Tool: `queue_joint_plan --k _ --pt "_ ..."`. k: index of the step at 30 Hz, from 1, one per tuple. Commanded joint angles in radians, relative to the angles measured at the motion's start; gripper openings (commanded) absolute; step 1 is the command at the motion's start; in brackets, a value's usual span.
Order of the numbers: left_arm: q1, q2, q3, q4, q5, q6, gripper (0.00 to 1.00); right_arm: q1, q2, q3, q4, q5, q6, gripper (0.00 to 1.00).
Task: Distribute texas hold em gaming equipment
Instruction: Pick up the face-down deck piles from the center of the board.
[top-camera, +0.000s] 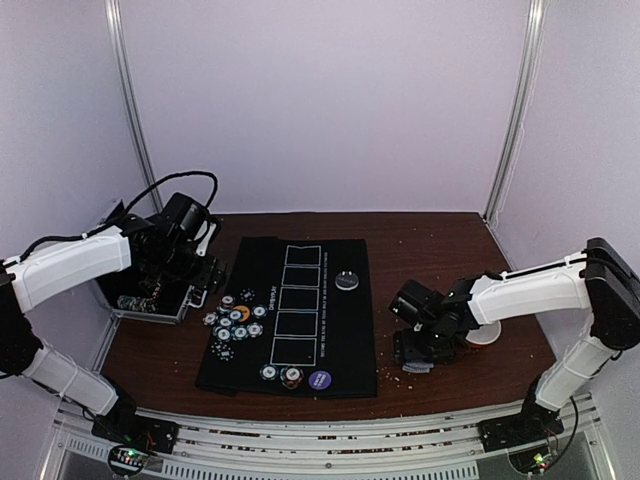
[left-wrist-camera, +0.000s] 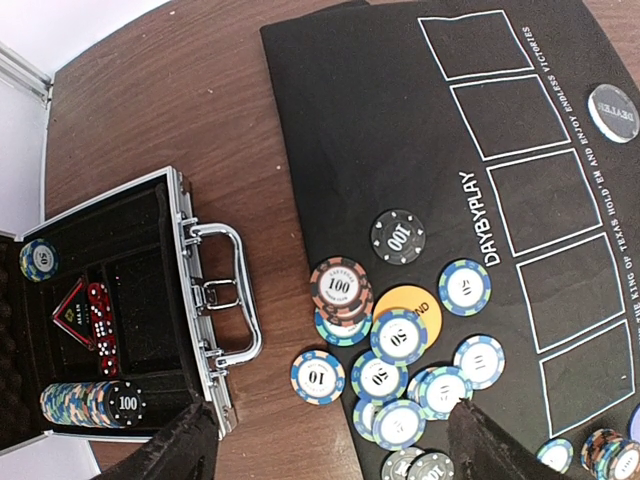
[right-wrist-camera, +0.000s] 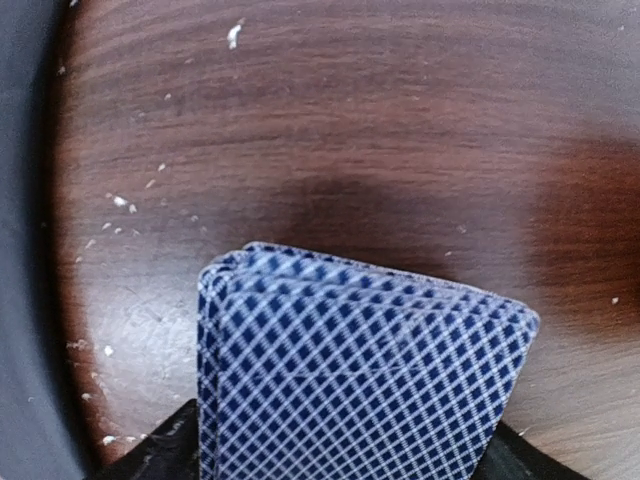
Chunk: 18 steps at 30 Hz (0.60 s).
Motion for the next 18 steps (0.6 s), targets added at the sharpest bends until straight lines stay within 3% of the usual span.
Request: queue_joint_plan --k 1,13,18 --pt "0.006 0.016 -0.003 0.034 0.004 0.015 0.82 0.018 0.043 -0.001 -0.022 -0.008 -0.013 0.78" --pt "0.006 0.017 0.001 0.033 0.005 0.018 0.82 0.033 0.076 0.026 -0.054 -0.011 -0.063 0.55" --pt "0.006 0.016 0.003 0.033 0.012 0.015 0.82 0.038 0.070 0.071 -0.080 -0.006 -0.118 0.52"
